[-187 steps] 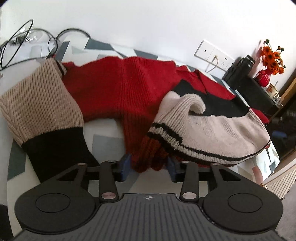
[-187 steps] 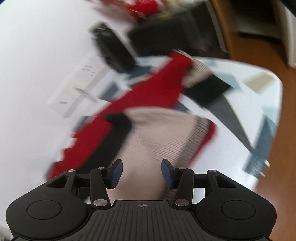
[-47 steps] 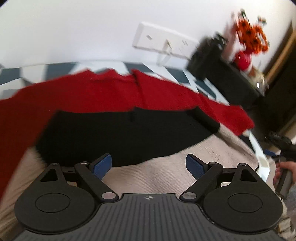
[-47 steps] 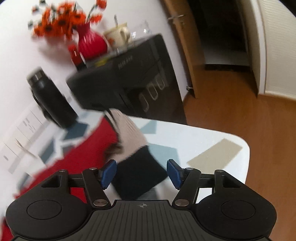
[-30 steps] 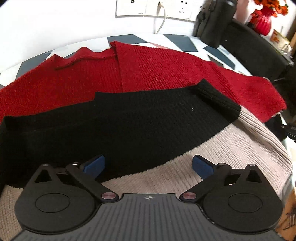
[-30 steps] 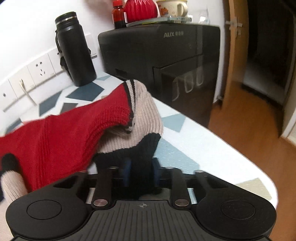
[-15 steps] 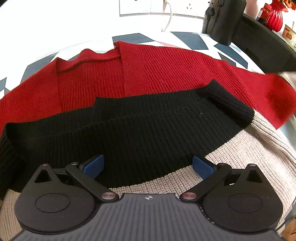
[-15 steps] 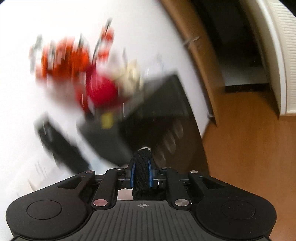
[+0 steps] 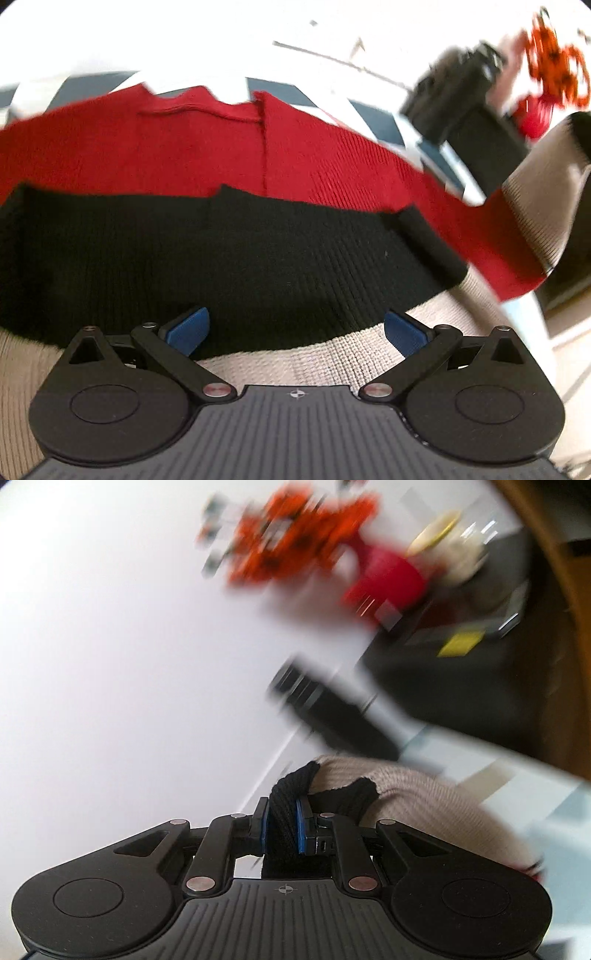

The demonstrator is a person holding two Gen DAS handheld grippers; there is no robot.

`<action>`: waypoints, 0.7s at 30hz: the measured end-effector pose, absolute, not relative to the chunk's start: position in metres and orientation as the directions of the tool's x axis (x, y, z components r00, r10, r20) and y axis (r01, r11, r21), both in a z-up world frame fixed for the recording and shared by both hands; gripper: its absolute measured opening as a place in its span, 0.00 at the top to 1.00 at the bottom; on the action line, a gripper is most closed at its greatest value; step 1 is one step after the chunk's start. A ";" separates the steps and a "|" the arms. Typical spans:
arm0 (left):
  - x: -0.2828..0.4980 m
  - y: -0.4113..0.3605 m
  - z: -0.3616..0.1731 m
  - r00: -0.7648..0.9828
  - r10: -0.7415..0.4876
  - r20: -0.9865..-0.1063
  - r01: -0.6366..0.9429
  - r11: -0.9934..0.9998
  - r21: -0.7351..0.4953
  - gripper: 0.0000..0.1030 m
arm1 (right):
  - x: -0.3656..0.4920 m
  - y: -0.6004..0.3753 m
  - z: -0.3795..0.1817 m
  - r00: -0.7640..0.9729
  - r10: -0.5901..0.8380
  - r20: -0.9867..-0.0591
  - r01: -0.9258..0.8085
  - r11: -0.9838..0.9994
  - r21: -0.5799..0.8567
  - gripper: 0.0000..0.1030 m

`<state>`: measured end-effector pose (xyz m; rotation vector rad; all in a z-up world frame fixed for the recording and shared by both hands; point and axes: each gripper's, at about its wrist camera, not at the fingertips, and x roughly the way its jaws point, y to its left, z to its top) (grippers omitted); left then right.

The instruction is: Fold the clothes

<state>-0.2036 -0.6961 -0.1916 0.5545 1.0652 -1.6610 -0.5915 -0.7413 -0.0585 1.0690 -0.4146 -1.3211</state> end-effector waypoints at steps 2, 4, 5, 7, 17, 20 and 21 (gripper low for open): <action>-0.186 -0.689 -0.187 -0.356 -0.542 -0.761 0.915 -0.035 -0.403 0.00 | -0.553 -0.764 -0.057 0.360 -0.881 -0.309 0.579 -0.049 0.814 0.88; -0.169 -0.680 -0.181 -0.352 -0.573 -0.740 0.907 -0.014 -0.420 0.00 | -0.513 -0.788 -0.060 0.455 -0.833 -0.315 0.579 0.008 0.815 0.88; -0.162 -0.676 -0.179 -0.355 -0.585 -0.729 0.901 -0.007 -0.434 0.00 | -0.494 -0.800 -0.063 0.496 -0.806 -0.322 0.578 0.030 0.815 0.88; -0.146 -0.668 -0.175 -0.369 -0.611 -0.700 0.882 0.006 -0.471 0.00 | -0.453 -0.824 -0.074 0.580 -0.735 -0.351 0.579 0.068 0.813 0.88; -0.112 -0.664 -0.172 -0.368 -0.642 -0.673 0.874 0.010 -0.486 0.00 | -0.335 -0.863 -0.142 0.635 -0.526 -0.565 0.705 0.097 0.702 0.55; -0.109 -0.673 -0.174 -0.399 -0.637 -0.660 0.860 -0.010 -0.511 0.00 | -0.366 -0.851 -0.135 0.630 -0.570 -0.528 0.684 0.085 0.724 0.44; -0.110 -0.680 -0.175 -0.413 -0.630 -0.658 0.852 -0.012 -0.523 0.00 | -0.378 -0.846 -0.133 0.621 -0.586 -0.521 0.684 0.079 0.725 0.44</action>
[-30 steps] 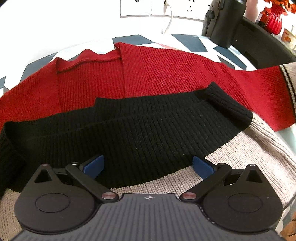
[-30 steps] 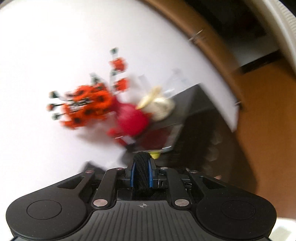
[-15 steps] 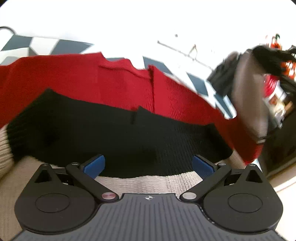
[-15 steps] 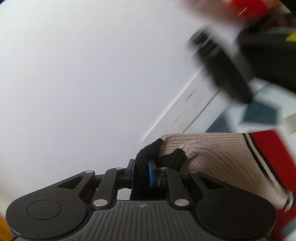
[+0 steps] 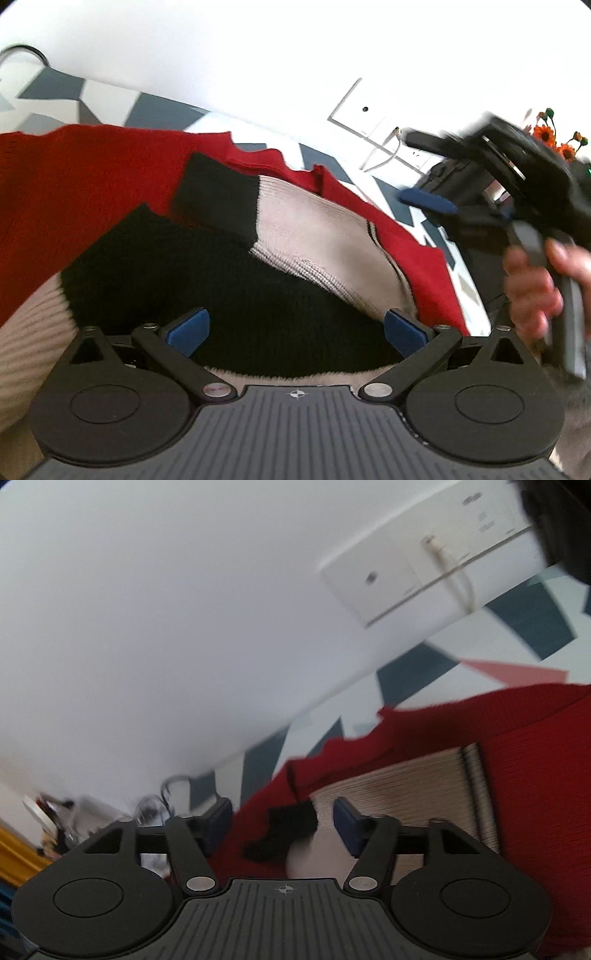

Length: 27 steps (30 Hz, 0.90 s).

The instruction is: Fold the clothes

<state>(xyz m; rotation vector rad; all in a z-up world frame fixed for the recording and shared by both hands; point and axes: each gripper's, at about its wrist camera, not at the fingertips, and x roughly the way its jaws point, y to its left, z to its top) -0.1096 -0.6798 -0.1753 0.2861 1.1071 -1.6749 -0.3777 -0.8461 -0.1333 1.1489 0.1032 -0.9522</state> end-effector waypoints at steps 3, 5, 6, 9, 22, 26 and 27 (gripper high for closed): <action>-0.115 -0.699 -0.179 -0.402 -0.617 -0.676 0.861 -0.002 -0.509 0.00 | -0.416 -0.828 -0.133 0.573 -0.621 -0.535 0.715 0.059 0.697 0.44; -0.120 -0.707 -0.179 -0.381 -0.617 -0.689 0.880 -0.013 -0.476 0.00 | -0.436 -0.809 -0.138 0.555 -0.621 -0.554 0.737 0.057 0.674 0.43; -0.121 -0.710 -0.178 -0.373 -0.618 -0.692 0.887 -0.020 -0.461 0.00 | -0.441 -0.797 -0.142 0.554 -0.610 -0.566 0.746 0.063 0.662 0.44; -0.119 -0.707 -0.176 -0.337 -0.626 -0.703 0.908 -0.018 -0.419 0.00 | -0.437 -0.768 -0.158 0.554 -0.539 -0.634 0.791 0.103 0.603 0.44; -0.088 -0.656 -0.178 -0.104 -0.640 -0.761 0.978 0.075 -0.197 0.00 | -0.397 -0.797 -0.190 0.332 -0.588 -0.738 0.943 0.203 0.262 0.55; -0.081 -0.648 -0.182 -0.051 -0.642 -0.765 0.985 0.093 -0.144 0.00 | -0.417 -0.824 -0.190 0.269 -0.687 -0.675 0.948 0.064 0.312 0.56; -0.079 -0.648 -0.183 -0.041 -0.643 -0.764 0.986 0.096 -0.133 0.00 | -0.420 -0.827 -0.190 0.264 -0.688 -0.676 0.944 0.042 0.326 0.56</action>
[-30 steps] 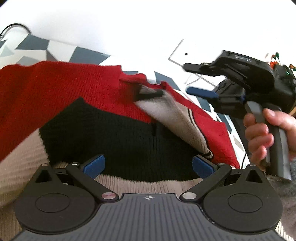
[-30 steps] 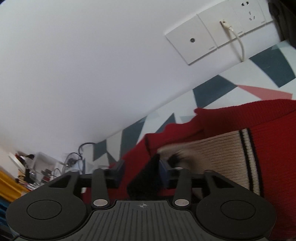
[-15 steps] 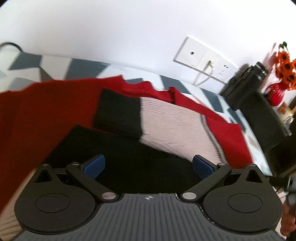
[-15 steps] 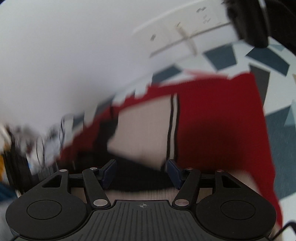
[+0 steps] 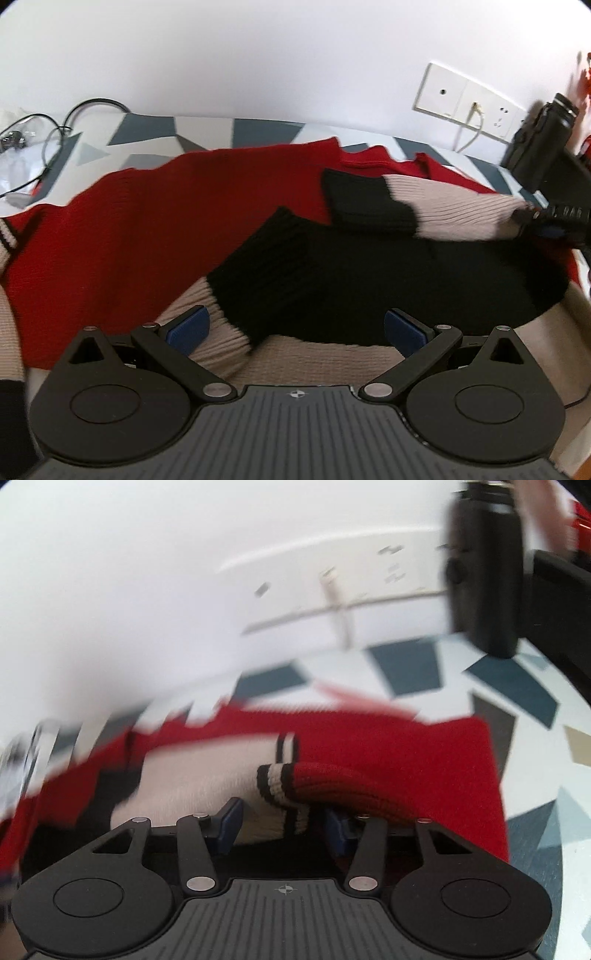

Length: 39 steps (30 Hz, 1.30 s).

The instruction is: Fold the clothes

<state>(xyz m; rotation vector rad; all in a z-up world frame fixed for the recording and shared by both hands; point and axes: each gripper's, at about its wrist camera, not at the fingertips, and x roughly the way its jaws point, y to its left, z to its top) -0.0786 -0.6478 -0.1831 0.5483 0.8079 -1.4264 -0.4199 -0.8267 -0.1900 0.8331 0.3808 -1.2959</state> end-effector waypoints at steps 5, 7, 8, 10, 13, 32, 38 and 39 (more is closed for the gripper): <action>-0.073 -0.656 -0.189 0.003 -0.639 -0.769 0.996 0.074 -0.058 0.00 | -0.425 -0.813 -0.187 0.295 -0.662 -0.689 0.939 0.069 0.336 0.36; -0.073 -0.662 -0.192 0.010 -0.631 -0.776 0.998 0.053 -0.030 0.00 | -0.418 -0.798 -0.184 0.265 -0.657 -0.706 0.960 0.112 0.257 0.32; -0.073 -0.665 -0.194 0.012 -0.625 -0.780 0.999 0.042 -0.019 0.00 | -0.415 -0.790 -0.182 0.247 -0.655 -0.714 0.968 0.133 0.214 0.32; -0.072 -0.669 -0.200 0.011 -0.617 -0.787 0.999 0.038 -0.015 0.00 | -0.409 -0.775 -0.181 0.208 -0.651 -0.730 0.978 0.150 0.144 0.32; -0.072 -0.671 -0.205 0.000 -0.622 -0.783 0.999 0.042 -0.033 0.00 | -0.404 -0.755 -0.177 0.152 -0.654 -0.741 0.986 0.150 0.071 0.31; -0.045 -0.643 -0.174 -0.152 -0.640 -0.753 0.983 -0.018 -0.183 0.84 | -0.443 -0.747 -0.194 0.208 -0.652 -0.729 0.946 -0.057 0.320 0.88; -0.044 -0.604 -0.152 -0.254 -0.632 -0.733 0.964 -0.100 -0.248 0.85 | -0.441 -0.689 -0.160 0.331 -0.665 -0.669 0.903 0.017 0.430 0.89; -0.043 -0.596 -0.153 -0.267 -0.622 -0.736 0.960 -0.105 -0.260 0.85 | -0.439 -0.680 -0.158 0.331 -0.659 -0.675 0.905 0.021 0.424 0.91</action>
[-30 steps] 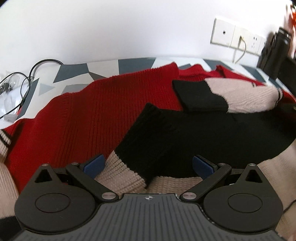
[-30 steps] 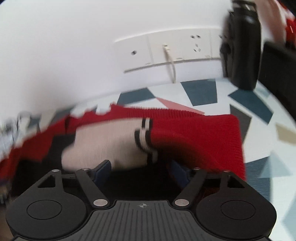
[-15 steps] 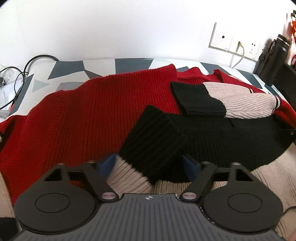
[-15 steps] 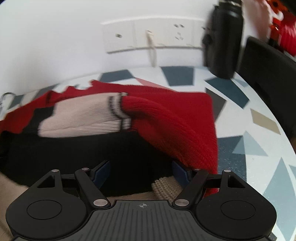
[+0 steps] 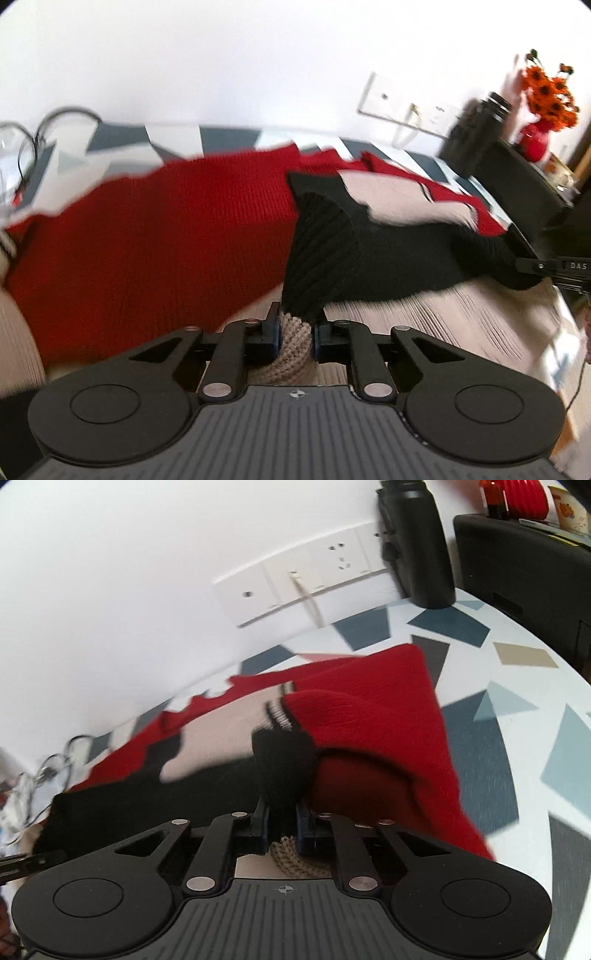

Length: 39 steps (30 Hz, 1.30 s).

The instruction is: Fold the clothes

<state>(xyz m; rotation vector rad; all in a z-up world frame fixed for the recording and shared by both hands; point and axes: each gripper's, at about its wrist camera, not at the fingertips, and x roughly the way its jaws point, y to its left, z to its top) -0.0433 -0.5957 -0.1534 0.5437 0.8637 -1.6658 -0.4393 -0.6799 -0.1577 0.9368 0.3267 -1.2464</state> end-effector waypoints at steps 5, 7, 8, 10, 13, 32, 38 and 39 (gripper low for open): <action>-0.032 -0.562 -0.167 -0.323 -0.573 -0.754 0.938 -0.085 -0.337 0.85 | -0.439 -0.635 -0.156 0.276 -0.640 -0.717 0.922 -0.033 0.385 0.92; -0.027 -0.554 -0.171 -0.342 -0.561 -0.754 0.929 -0.081 -0.362 0.85 | -0.448 -0.620 -0.160 0.239 -0.640 -0.730 0.920 -0.091 0.381 0.92; -0.025 -0.551 -0.172 -0.346 -0.559 -0.754 0.927 -0.081 -0.366 0.85 | -0.453 -0.613 -0.162 0.219 -0.642 -0.734 0.917 -0.121 0.380 0.92; -0.021 -0.548 -0.173 -0.348 -0.558 -0.754 0.927 -0.083 -0.366 0.85 | -0.462 -0.601 -0.164 0.182 -0.651 -0.737 0.907 -0.178 0.381 0.92; -0.015 -0.548 -0.176 -0.354 -0.558 -0.751 0.923 -0.079 -0.377 0.85 | -0.470 -0.592 -0.169 0.155 -0.666 -0.730 0.884 -0.237 0.404 0.92; -0.015 -0.556 -0.123 -0.451 -0.622 -0.641 0.870 -0.145 -0.471 0.11 | -0.451 -0.570 -0.140 0.049 -0.695 -0.717 0.900 -0.280 0.334 0.31; -0.019 -0.567 -0.126 -0.447 -0.637 -0.628 0.866 -0.132 -0.483 0.11 | -0.453 -0.579 -0.101 0.039 -0.779 -0.626 0.902 -0.242 0.357 0.33; -0.018 -0.570 -0.125 -0.452 -0.640 -0.622 0.861 -0.131 -0.491 0.11 | -0.454 -0.583 -0.093 0.037 -0.794 -0.607 0.905 -0.230 0.356 0.32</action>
